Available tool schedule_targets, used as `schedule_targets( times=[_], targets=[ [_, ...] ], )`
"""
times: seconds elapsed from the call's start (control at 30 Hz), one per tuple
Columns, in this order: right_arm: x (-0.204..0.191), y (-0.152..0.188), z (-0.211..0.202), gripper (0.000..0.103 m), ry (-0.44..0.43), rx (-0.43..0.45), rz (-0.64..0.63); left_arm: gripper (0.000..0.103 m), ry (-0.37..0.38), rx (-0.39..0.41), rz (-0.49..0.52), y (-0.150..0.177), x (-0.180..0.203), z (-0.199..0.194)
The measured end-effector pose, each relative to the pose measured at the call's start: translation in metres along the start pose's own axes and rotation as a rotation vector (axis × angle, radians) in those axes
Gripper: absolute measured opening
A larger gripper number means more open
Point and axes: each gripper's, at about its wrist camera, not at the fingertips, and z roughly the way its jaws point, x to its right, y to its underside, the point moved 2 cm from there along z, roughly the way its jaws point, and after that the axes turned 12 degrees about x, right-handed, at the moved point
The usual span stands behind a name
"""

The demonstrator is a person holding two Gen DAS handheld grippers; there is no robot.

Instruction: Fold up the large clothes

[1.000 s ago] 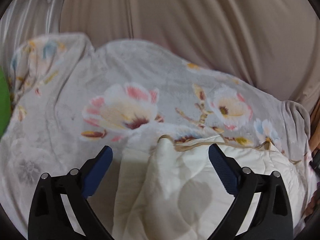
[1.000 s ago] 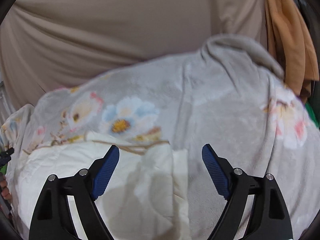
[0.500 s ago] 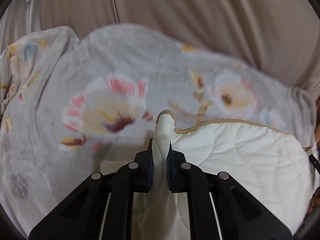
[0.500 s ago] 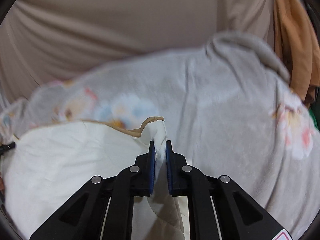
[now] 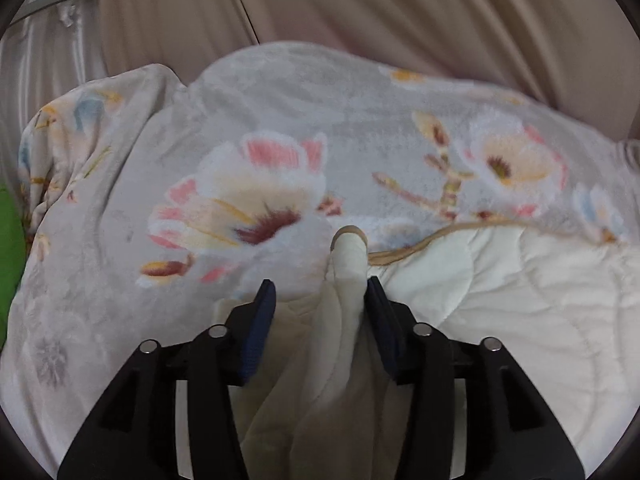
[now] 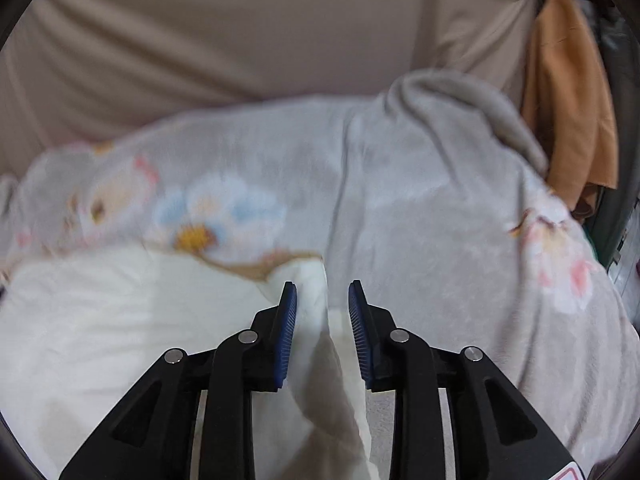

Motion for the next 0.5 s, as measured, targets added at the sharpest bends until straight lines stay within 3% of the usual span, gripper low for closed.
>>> schedule_targets(
  times=[0.03, 0.1, 0.17, 0.27, 0.43, 0.5],
  targets=[
    [-0.006, -0.009, -0.012, 0.03, -0.042, 0.024, 0.009, 0.05, 0.02, 0.023, -0.026, -0.003, -0.006, -0.013],
    [-0.038, -0.023, -0.036, 0.032, -0.155, 0.024, -0.023, 0.067, 0.05, 0.059, -0.069, -0.008, -0.017, -0.039],
    [-0.079, -0.023, -0.042, 0.034, -0.258, -0.026, -0.089, 0.073, 0.085, 0.066, -0.108, -0.008, -0.028, -0.062],
    [-0.135, -0.01, -0.031, 0.034, -0.388, -0.119, -0.135, 0.076, 0.13, 0.015, -0.171, 0.002, -0.042, -0.08],
    [-0.195, 0.037, 0.008, 0.034, -0.431, -0.293, -0.169, 0.077, 0.149, -0.108, -0.188, 0.041, -0.061, -0.086],
    [-0.201, 0.053, 0.015, 0.033, -0.415, -0.297, -0.189, 0.087, 0.156, -0.149, -0.209, 0.061, -0.07, -0.083]
  ],
)
